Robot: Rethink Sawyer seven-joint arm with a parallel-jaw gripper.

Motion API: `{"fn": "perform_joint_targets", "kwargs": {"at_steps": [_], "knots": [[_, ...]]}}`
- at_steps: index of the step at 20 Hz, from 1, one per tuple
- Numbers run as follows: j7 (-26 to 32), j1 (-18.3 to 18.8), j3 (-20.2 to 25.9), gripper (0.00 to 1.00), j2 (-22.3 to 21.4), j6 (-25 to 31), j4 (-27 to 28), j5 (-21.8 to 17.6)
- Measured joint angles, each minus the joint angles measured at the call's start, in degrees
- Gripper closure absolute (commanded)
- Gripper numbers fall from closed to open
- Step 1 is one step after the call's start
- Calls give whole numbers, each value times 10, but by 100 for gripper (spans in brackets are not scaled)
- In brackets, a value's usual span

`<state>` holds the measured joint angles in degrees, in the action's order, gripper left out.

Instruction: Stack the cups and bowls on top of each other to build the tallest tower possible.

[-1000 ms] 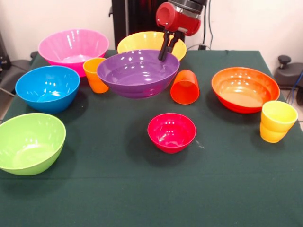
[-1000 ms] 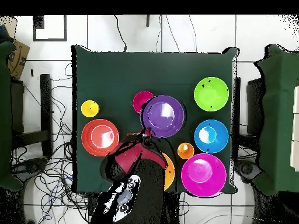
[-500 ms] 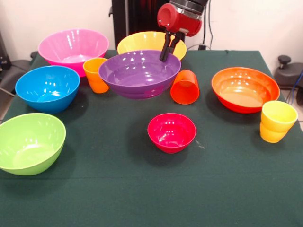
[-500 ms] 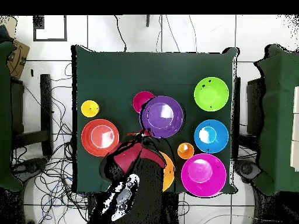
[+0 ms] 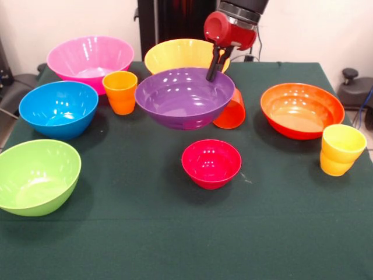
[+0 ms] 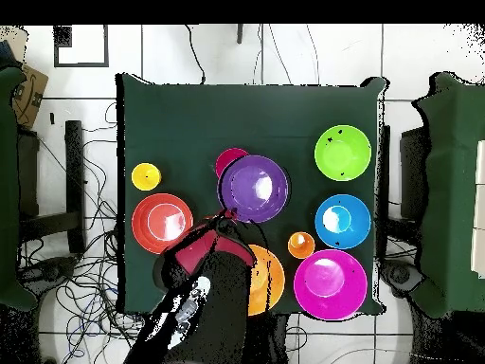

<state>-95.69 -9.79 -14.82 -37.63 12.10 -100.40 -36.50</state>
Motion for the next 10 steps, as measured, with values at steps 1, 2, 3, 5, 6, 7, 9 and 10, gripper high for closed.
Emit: {"fn": "perform_joint_targets", "kwargs": {"at_steps": [1, 2, 3, 5, 6, 7, 9, 10], "knots": [[0, -2, 1, 100, 1, 1, 0, 0], [0, -2, 1, 100, 1, 1, 0, 0], [0, -3, 2, 100, 1, 2, 0, 0], [0, -6, 3, 100, 1, 4, 1, 2], [0, -7, 3, 100, 1, 4, 1, 2], [0, -10, 3, 100, 1, 5, 4, 2], [0, -15, 2, 100, 3, 5, 9, 2], [0, -18, 2, 100, 4, 5, 12, 2]]}}
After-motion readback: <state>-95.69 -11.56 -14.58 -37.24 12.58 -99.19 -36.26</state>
